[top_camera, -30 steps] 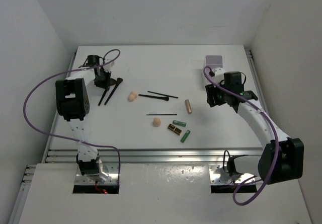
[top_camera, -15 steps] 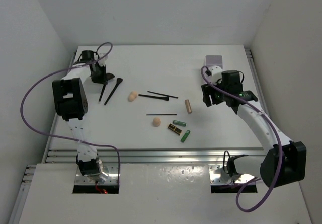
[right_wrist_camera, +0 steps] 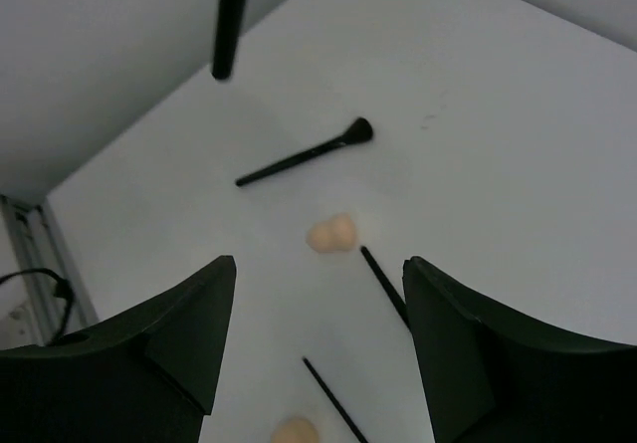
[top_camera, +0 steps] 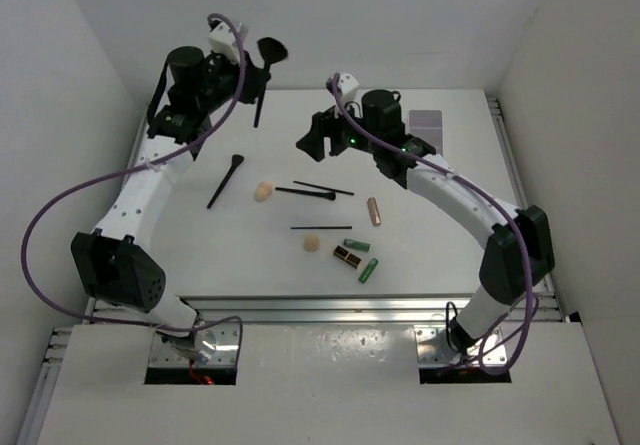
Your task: Organize the makeup
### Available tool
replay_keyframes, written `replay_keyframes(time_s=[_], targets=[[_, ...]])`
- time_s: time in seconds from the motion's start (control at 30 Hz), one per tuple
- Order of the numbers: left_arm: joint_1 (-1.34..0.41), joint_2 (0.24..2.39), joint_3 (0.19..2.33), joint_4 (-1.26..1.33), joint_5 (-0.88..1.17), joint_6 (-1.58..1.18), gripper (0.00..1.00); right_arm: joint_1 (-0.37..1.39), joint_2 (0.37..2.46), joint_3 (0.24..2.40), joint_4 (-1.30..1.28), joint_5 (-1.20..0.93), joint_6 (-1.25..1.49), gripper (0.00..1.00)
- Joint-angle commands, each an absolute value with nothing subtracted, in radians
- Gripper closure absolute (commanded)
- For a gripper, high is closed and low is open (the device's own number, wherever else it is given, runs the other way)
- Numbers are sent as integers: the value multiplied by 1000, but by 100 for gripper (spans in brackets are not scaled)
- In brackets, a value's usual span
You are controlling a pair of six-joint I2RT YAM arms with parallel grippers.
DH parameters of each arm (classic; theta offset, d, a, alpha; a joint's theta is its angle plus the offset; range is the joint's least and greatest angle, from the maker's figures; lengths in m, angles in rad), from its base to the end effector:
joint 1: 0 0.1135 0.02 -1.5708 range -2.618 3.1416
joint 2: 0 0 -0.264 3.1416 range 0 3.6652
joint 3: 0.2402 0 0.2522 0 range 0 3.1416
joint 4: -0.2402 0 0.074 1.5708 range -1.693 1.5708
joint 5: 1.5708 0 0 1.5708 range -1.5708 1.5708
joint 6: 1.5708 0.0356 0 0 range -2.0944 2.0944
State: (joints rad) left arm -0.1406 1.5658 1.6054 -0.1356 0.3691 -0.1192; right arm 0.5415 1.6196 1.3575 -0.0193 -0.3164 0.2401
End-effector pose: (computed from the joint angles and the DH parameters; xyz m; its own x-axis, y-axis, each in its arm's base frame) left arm 0.3624 -0.0643 0.4369 -0.1521 -0.0905 -0.9842 0.4715 0.8685 -0.1527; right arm 0.3273 0.2098 0.3417 -0.4085 0.0180 -0.9126 -0.6680 0.6754 0.3124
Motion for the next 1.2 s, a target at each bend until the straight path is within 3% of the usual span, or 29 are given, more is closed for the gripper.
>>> replay_keyframes(time_s=[0.0, 0.33, 0.47, 0.83, 0.9, 0.93, 1.17], targets=[[-216, 1545, 1540, -14, 362, -216, 100, 578, 1699, 1439, 213, -400, 422, 31], [-360, 1520, 1467, 12, 350, -206, 100, 588, 1695, 1329, 425, -315, 529, 38], [-388, 1511, 1466, 12, 350, -228, 100, 586, 1710, 1315, 393, -252, 551, 45], [-397, 1479, 1394, -12, 350, -262, 100, 580, 1710, 1302, 433, -193, 526, 51], [-397, 1479, 1394, -12, 360, -273, 100, 580, 1712, 1296, 443, -186, 525, 57], [-397, 1479, 1394, -12, 360, -273, 100, 580, 1716, 1298, 446, -183, 526, 66], [-407, 1479, 1373, -12, 405, -282, 100, 575, 1735, 1264, 500, -172, 546, 100]])
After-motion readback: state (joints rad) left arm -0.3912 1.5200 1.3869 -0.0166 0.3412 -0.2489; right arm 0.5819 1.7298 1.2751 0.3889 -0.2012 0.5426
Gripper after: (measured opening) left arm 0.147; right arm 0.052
